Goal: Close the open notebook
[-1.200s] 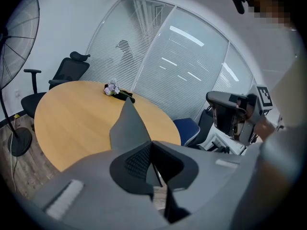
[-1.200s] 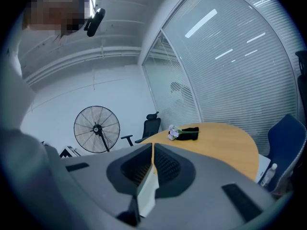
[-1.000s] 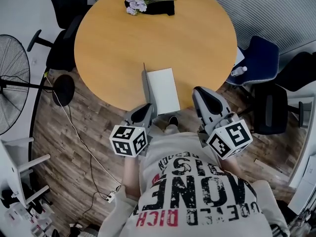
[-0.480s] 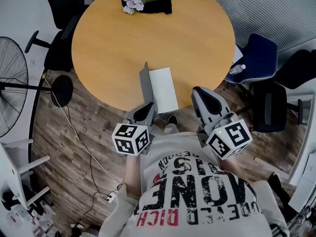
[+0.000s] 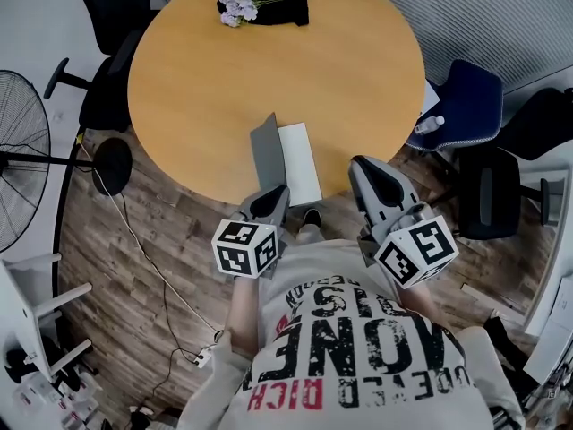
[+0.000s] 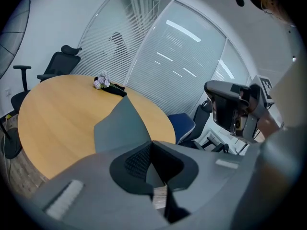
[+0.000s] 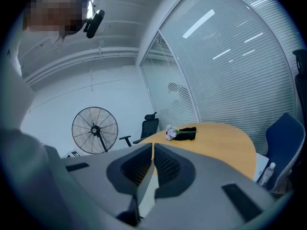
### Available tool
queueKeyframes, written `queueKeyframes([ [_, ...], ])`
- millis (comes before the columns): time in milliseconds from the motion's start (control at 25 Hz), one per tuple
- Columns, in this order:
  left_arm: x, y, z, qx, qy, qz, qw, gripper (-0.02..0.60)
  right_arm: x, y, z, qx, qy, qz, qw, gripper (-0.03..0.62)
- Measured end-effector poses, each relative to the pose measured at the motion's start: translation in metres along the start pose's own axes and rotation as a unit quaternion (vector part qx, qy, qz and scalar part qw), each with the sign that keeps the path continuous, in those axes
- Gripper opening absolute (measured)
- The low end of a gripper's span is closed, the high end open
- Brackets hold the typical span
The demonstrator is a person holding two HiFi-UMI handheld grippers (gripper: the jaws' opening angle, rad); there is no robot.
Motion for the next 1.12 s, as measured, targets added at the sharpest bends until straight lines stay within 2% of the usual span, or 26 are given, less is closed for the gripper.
queueKeyframes([
  [1120, 0.064, 0.028, -0.027, 0.047, 0.005, 0.085, 0.9953, 0.018, -0.009, 0.0, -0.039, 0.018, 0.031, 0.003, 0.999, 0.02],
])
Point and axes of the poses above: the fingertips, and each gripper's own axes: x forward along the fingers, z to its left, y out of its underside, the point moved 3 cm from there along -x, backward along the fingers, and after that the axes turned 11 degrees about -y, right-handed, at the moved point
